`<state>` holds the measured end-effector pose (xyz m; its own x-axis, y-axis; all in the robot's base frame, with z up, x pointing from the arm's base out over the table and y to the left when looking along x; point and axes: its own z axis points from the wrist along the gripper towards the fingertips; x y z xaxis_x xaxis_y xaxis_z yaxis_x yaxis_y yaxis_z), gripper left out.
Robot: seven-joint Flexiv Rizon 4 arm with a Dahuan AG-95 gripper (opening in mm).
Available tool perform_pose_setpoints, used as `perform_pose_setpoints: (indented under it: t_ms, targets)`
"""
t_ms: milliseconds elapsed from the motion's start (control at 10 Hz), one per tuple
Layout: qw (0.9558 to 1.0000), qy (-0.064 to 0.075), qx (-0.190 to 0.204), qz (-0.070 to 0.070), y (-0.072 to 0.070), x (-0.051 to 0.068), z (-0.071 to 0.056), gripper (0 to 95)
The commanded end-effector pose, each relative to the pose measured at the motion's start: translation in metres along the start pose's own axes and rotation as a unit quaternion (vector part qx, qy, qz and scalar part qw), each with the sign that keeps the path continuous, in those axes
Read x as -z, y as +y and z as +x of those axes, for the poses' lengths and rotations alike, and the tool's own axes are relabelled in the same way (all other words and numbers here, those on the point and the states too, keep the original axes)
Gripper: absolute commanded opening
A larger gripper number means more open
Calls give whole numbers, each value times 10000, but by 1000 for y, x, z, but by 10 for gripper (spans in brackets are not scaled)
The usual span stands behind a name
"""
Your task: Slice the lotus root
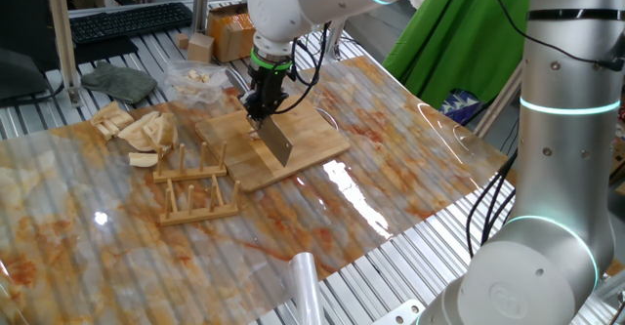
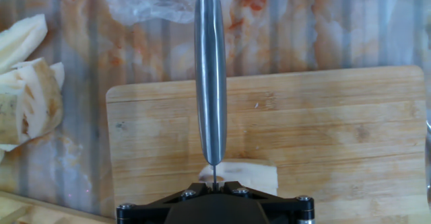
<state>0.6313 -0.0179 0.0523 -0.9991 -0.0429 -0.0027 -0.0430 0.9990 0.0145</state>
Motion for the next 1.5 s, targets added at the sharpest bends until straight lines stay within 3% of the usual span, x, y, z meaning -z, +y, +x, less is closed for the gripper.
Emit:
perform_pose_setpoints:
  t_ms: [100, 500, 700, 1100, 1400, 1500]
  targets:
    - [10000, -79, -53, 18, 1, -23, 1, 0]
    - [10000, -47, -73, 8, 2, -23, 1, 0]
    - [9999, 99, -116, -26, 2, -22, 1, 0]
    - [9998, 182, -89, 4, 0, -7, 1, 0]
    - [9996, 251, -105, -8, 0, -8, 1, 0]
    - [9996, 253, -113, -3, 3, -17, -1, 0]
